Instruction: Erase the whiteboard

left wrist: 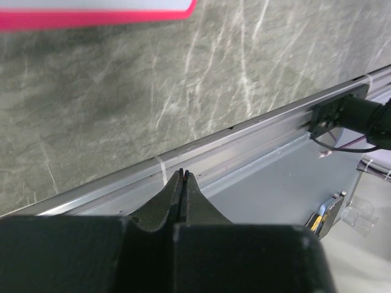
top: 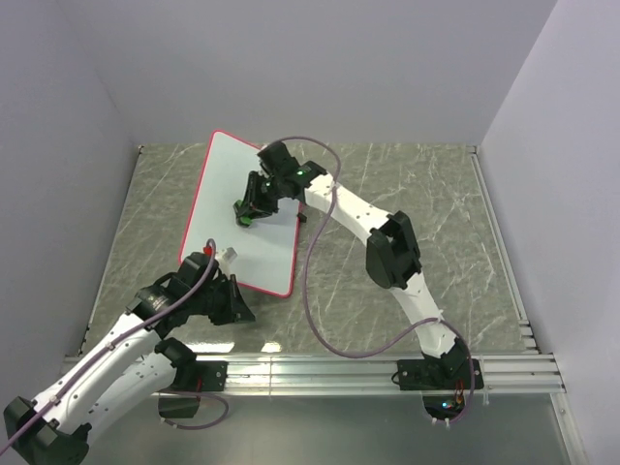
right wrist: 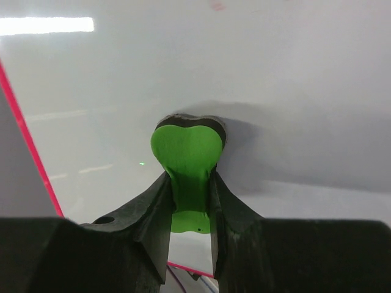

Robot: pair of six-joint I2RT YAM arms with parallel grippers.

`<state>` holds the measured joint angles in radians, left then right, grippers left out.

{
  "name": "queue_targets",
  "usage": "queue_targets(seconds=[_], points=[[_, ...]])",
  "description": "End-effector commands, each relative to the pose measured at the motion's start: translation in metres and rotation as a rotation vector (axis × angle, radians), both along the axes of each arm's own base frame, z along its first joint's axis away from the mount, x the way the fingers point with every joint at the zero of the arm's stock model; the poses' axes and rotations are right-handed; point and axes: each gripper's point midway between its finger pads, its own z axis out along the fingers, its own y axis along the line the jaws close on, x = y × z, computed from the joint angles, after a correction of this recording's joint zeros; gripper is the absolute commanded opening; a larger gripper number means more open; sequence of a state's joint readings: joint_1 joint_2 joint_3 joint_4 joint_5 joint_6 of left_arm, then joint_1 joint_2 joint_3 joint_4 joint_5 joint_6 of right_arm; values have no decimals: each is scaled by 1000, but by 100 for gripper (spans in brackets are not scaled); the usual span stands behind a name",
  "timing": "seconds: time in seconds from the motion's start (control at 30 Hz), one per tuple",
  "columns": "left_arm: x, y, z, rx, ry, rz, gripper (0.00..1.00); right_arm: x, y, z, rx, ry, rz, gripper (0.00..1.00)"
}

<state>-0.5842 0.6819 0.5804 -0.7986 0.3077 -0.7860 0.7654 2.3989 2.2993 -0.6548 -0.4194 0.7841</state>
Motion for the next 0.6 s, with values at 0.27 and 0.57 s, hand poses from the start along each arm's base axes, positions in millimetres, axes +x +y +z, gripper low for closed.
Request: queue_targets(seconds=[0.27, 0.57], points=[[29, -5, 69, -21, -171, 17, 0, 65, -120, 99, 5, -234, -218, 0], [86, 14, 136, 167, -315, 155, 23, -5, -242, -25, -427, -25, -220, 0]])
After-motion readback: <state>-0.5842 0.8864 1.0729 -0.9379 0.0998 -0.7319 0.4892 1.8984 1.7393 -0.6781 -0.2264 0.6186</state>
